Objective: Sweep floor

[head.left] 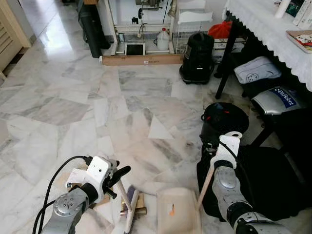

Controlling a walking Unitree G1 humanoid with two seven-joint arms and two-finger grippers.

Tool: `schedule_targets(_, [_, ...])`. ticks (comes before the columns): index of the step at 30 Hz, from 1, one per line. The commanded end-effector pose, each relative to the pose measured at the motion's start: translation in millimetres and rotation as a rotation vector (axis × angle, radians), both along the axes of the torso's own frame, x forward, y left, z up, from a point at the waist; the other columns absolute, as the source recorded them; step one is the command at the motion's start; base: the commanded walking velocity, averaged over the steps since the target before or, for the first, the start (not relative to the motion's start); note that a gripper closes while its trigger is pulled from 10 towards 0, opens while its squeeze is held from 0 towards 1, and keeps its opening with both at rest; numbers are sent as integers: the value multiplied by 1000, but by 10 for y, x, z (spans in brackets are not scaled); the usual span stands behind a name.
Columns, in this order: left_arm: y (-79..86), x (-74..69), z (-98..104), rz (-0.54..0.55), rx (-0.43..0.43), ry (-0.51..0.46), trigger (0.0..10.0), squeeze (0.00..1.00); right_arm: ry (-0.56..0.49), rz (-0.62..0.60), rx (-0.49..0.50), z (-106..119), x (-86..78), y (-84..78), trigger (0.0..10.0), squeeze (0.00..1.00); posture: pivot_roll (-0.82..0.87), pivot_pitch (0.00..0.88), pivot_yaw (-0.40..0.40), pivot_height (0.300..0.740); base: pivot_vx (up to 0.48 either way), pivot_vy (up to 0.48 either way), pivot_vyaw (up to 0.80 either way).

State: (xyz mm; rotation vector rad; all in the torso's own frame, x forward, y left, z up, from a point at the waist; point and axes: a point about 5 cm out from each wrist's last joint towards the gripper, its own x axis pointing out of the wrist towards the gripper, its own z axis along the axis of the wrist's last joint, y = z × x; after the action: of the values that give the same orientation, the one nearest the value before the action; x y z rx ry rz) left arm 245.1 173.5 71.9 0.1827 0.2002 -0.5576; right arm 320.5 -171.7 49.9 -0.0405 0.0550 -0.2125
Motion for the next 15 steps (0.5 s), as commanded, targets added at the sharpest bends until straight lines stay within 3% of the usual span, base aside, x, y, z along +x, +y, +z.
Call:
schedule_targets(1, [-15, -40, -109, -1, -5, 60, 10000, 0, -44, 9, 24, 39, -1, 30, 10000, 0, 63, 115, -1, 740, 0, 0, 0])
schedule_targets(15, [9, -57, -73, 3, 10, 49, 10000, 0, 95, 38, 44, -205, -120, 180, 10000, 0, 84, 128, 6, 740, 0, 0, 0])
